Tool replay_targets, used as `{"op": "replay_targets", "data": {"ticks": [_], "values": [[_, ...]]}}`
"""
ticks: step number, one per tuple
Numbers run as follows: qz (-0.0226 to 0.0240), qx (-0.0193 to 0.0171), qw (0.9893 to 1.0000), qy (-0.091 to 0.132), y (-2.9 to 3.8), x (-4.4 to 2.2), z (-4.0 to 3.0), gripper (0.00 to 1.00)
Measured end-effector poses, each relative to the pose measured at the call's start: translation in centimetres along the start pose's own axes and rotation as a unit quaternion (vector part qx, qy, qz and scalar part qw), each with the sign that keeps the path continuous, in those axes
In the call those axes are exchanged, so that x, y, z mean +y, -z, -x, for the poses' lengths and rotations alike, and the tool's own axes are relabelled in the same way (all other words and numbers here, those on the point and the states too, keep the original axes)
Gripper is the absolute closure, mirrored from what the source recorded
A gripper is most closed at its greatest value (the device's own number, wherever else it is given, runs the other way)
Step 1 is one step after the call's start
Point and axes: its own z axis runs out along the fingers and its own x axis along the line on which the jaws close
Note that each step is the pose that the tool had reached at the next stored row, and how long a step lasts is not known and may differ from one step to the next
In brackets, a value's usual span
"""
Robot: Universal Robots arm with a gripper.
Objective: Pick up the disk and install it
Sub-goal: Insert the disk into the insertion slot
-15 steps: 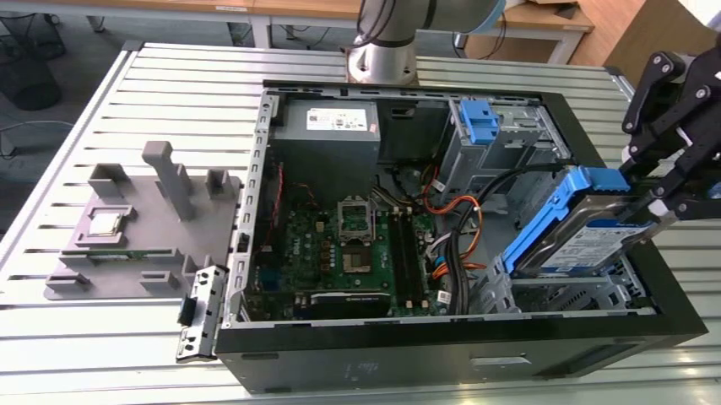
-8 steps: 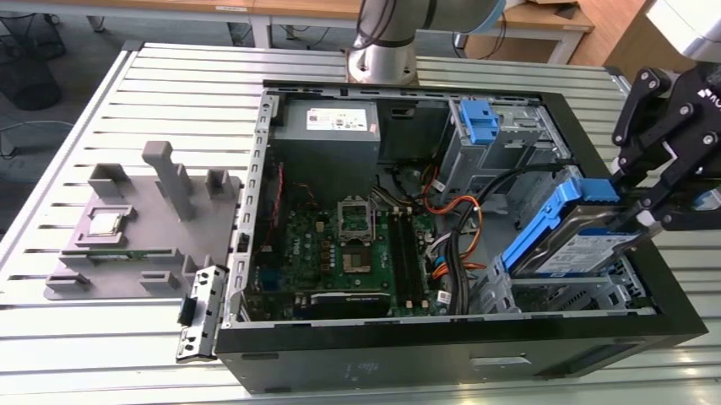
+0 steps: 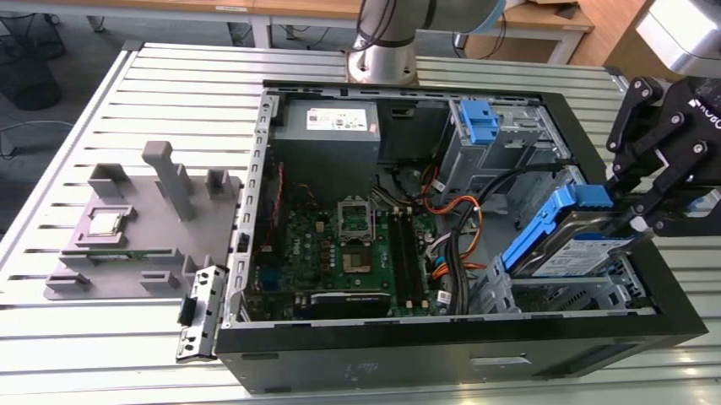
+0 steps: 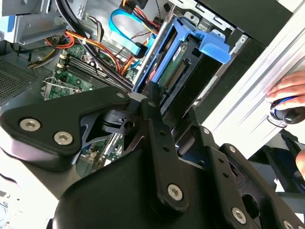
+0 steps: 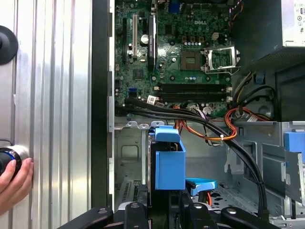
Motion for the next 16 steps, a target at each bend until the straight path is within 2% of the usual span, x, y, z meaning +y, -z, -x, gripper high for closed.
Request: {"op": "replay_targets", "data": {"ticks": [2, 3, 4, 5, 8, 16], "values": [[0.0, 0.0, 1.0, 0.0, 0.0, 0.0, 0.0, 0.64], [0.0, -0.0001, 1.0, 0.0, -0.01, 0.0, 0.0, 0.58], [0.0, -0.0001, 1.0, 0.0, -0.01, 0.0, 0.0, 0.58], [0.0, -0.0001, 1.0, 0.0, -0.02, 0.0, 0.0, 0.52], [0.0, -0.0003, 1.0, 0.0, -0.04, 0.0, 0.0, 0.52], [-0.0021, -0.0011, 1.0, 0.001, -1.37, 0.11, -0.08, 0.52]]}}
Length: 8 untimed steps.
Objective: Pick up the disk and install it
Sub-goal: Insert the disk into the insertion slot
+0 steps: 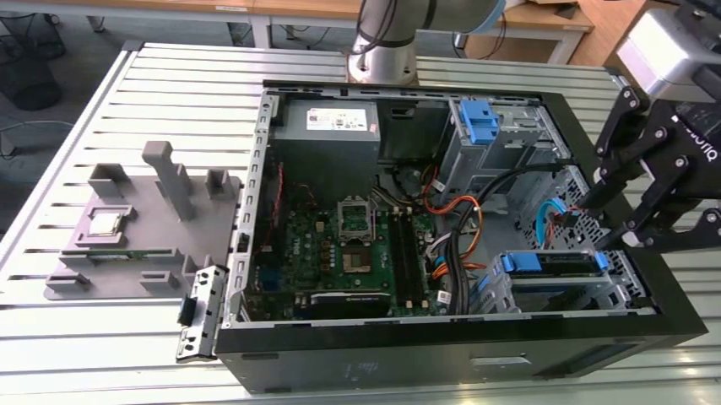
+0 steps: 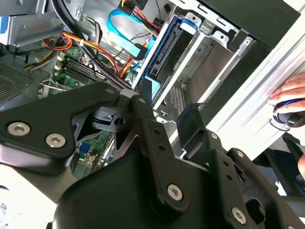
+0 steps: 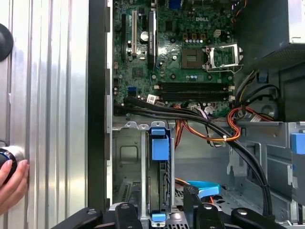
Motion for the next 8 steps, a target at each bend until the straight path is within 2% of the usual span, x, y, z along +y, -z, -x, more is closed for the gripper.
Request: {"op": "replay_targets", "data": {"ticks": [8], "values": [[-0.0016, -0.0008, 1.0, 0.009, -1.27, 0.02, 0.19, 0.52]]}}
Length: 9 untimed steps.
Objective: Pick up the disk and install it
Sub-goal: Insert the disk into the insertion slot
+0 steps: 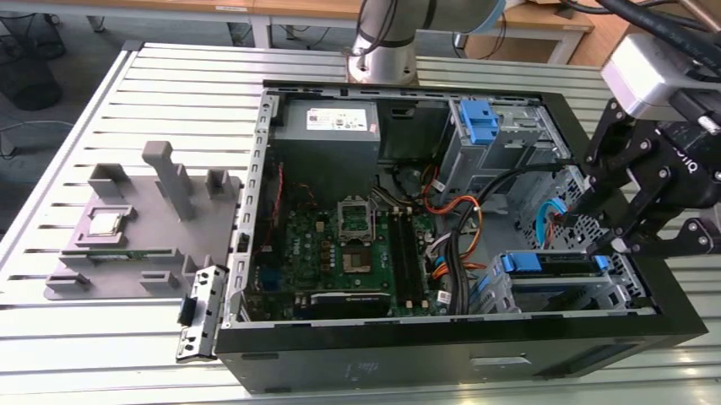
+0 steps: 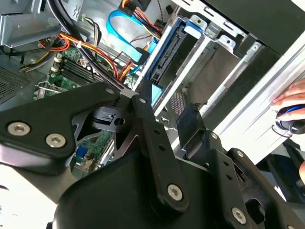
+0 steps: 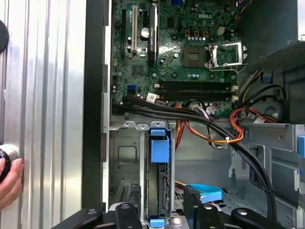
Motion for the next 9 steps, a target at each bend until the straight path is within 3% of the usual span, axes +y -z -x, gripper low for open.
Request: {"op": "replay_targets", "data": {"ticks": [4, 9], "values": [[-0.0003, 0.0002, 1.0, 0.006, -0.5, -0.01, 0.6, 0.52], [-0.0003, 0.0002, 1.0, 0.007, -0.55, -0.01, 0.74, 0.52]]}}
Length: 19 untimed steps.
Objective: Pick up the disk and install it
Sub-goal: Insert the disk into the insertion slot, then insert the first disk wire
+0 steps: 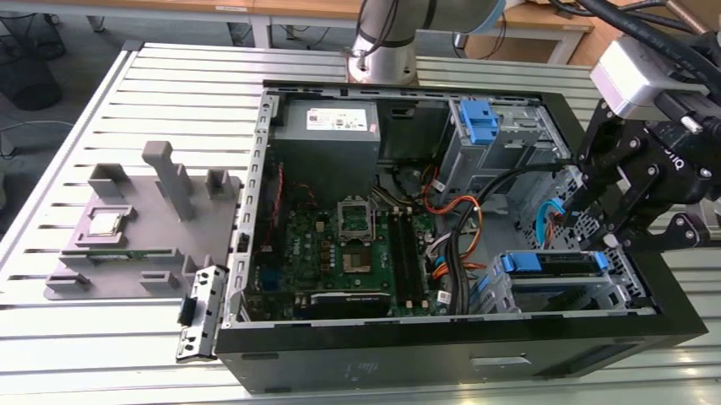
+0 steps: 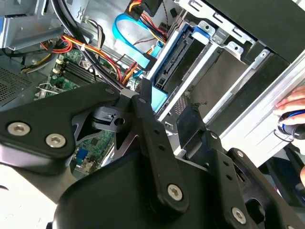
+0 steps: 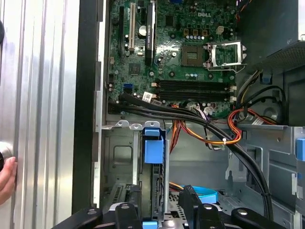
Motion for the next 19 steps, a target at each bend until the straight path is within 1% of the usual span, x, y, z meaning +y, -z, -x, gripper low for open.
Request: {"op": "replay_targets", "data": {"ticks": [3, 4, 13, 19], "values": [[0.0, 0.0, 1.0, 0.0, -0.1, -0.02, 0.66, 0.52], [0.0, -0.0001, 1.0, 0.0, -0.14, -0.02, 0.73, 0.52], [0.0, -0.0001, 1.0, 0.0, -0.19, -0.02, 0.73, 0.52], [0.0001, 0.0, 1.0, 0.0, -0.33, -0.26, 1.03, 0.52]]}}
